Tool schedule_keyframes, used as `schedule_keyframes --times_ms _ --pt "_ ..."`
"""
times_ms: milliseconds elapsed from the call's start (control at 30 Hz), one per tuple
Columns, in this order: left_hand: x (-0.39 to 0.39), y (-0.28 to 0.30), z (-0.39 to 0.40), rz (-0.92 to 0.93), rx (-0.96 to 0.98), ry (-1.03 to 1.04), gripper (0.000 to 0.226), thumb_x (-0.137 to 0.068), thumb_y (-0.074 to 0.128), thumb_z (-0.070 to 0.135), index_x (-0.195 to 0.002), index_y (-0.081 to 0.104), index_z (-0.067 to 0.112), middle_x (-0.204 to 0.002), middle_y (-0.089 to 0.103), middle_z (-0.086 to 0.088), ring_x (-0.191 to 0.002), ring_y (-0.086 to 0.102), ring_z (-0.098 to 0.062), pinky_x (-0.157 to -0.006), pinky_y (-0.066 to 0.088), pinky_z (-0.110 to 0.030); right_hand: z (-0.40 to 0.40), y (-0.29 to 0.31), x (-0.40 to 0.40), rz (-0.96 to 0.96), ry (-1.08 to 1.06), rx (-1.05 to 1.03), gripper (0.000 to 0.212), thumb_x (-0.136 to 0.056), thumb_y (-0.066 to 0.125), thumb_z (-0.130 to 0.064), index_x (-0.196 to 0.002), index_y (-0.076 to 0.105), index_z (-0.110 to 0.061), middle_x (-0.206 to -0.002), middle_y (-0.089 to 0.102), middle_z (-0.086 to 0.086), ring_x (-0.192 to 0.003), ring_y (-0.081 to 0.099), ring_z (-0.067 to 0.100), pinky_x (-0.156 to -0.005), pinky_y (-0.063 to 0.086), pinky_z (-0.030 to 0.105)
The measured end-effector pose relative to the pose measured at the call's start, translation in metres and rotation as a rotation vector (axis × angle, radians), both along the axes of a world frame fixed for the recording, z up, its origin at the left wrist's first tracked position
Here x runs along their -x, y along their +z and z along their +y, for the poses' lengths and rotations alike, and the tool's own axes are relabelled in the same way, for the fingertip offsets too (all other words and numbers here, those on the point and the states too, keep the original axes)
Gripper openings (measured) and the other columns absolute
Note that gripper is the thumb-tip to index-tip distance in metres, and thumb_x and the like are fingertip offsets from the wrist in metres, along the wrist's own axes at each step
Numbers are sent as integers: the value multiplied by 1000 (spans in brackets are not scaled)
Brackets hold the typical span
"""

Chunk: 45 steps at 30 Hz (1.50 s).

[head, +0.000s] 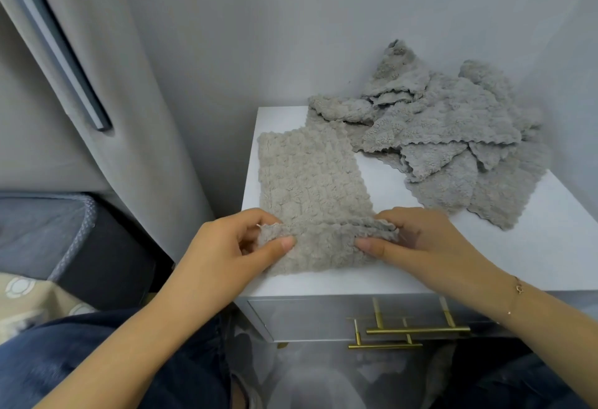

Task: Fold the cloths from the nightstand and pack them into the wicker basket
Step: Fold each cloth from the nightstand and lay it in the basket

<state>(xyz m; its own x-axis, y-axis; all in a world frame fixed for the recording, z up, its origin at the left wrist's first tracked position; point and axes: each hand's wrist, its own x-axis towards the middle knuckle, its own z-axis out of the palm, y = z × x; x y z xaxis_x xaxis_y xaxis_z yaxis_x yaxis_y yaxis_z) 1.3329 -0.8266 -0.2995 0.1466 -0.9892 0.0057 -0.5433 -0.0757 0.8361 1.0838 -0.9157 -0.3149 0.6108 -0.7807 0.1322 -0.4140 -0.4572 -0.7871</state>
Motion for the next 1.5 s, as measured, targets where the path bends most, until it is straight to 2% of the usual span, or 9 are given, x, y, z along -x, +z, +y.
schedule_keyframes --times_ms 100,267,367,500,767,1033,1333,1400,1500 --pt "-1 -3 -3 5 3 55 23 -72 74 46 -90 68 32 -58 51 14 -58 51 -3 -61 44 -11 -6 -4 -4 -47 -55 -81 59 -72 68 -65 -82 65 -8 -73 63 17 -71 58 35 -69 47 50" --pt "-5 -6 -2 -238 126 9 30 -75 75 42 -102 65 34 -84 57 16 -81 57 -3 -73 41 -7 -12 -2 -7 18 -126 75 39 -73 79 -38 -106 58 -37 -89 54 -15 -76 51 5 -70 41 16" --pt "-11 -4 -4 -479 253 -138 31 -82 66 45 -112 64 34 -108 51 20 -101 50 -2 -91 40 -15 -16 5 -7 59 2 308 37 -82 71 -41 -116 59 -33 -112 52 -14 -99 50 8 -90 39 18" --pt "-15 -7 -7 -717 417 -264 23 -94 56 39 -110 71 33 -118 58 15 -108 48 -6 -87 45 -34 -24 1 -2 251 158 807 20 -93 60 -29 -104 75 -20 -110 66 -4 -97 56 20 -82 45 38" --pt "-12 -9 -2 -779 235 -316 62 -87 41 72 -126 63 30 -123 58 19 -115 50 -3 -93 39 -26 -22 2 3 405 214 641 52 -91 49 -60 -123 67 -22 -117 62 -12 -104 53 11 -88 43 32" --pt "-9 -14 -5 -713 301 -234 38 -87 51 55 -110 69 31 -107 58 18 -103 50 -9 -87 45 -32 -17 -1 -2 287 102 675 38 -85 55 -41 -111 70 -18 -98 64 -14 -96 49 11 -86 35 26" --pt "-11 -3 3 -158 65 -232 39 -80 61 63 -79 72 26 -83 66 10 -89 52 -9 -75 39 -14 -10 15 6 -10 64 -24 35 -80 69 -50 -84 72 -15 -75 66 -6 -74 59 7 -70 41 17" --pt "-11 -1 2 -46 10 -167 44 -74 64 62 -81 72 20 -79 65 -2 -78 54 -15 -70 44 -26 -12 15 4 -5 32 -88 56 -78 70 -51 -70 55 3 -60 47 4 -58 42 16 -59 30 23" --pt "-12 -1 0 87 -35 -81 41 -71 70 63 -87 69 25 -85 70 -11 -84 63 -33 -80 54 -46 -13 16 -3 -23 -71 -111 53 -77 70 -43 -57 35 -9 -53 30 -6 -52 28 7 -52 20 21"
